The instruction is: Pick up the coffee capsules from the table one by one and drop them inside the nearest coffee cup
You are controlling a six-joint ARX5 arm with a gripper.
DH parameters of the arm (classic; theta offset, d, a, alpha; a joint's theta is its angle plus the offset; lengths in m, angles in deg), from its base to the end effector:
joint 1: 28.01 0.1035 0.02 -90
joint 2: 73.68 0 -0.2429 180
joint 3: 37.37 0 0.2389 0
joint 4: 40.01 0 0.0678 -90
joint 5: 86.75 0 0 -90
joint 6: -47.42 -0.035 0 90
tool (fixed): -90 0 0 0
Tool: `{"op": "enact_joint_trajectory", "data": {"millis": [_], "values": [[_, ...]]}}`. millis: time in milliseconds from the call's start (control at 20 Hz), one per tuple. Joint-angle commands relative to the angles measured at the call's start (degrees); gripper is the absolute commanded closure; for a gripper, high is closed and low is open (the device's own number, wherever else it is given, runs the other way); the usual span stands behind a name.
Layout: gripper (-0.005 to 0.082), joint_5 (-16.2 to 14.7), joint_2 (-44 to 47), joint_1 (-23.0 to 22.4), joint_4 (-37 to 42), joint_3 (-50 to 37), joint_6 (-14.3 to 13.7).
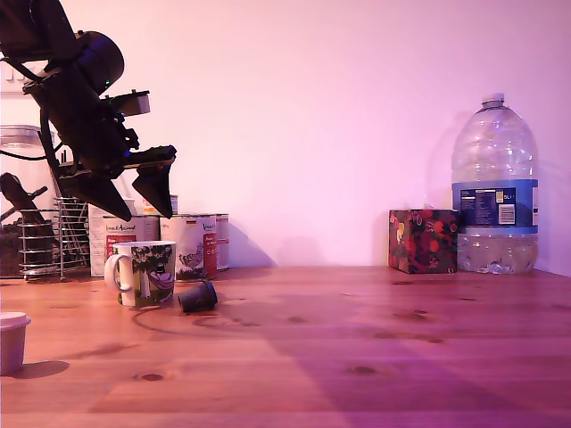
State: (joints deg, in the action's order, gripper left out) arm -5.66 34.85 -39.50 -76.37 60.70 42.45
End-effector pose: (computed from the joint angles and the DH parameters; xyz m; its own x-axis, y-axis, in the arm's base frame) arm 0.3930 -0.0854 0.2158 0.6316 -0.2864 -0.7204 0.3614 0.9309 -0.0532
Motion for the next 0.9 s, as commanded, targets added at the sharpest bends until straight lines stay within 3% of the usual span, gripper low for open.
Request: {"op": "enact_joint_trajectory", "data": {"millis": [0,350,550,850], "values": [[0.016,0.1,-1.8,-0.2,0.5,-0.4,0.4],[0.0161,0.1,-1.7,-0.4,2.7,-0.4,0.5],[0.0161,-2.0,-1.8,-0.5,2.6,-0.4,0.3],[0.0161,-2.7,-3.9,-2.0,3.0,-0.7,-3.1]]}}
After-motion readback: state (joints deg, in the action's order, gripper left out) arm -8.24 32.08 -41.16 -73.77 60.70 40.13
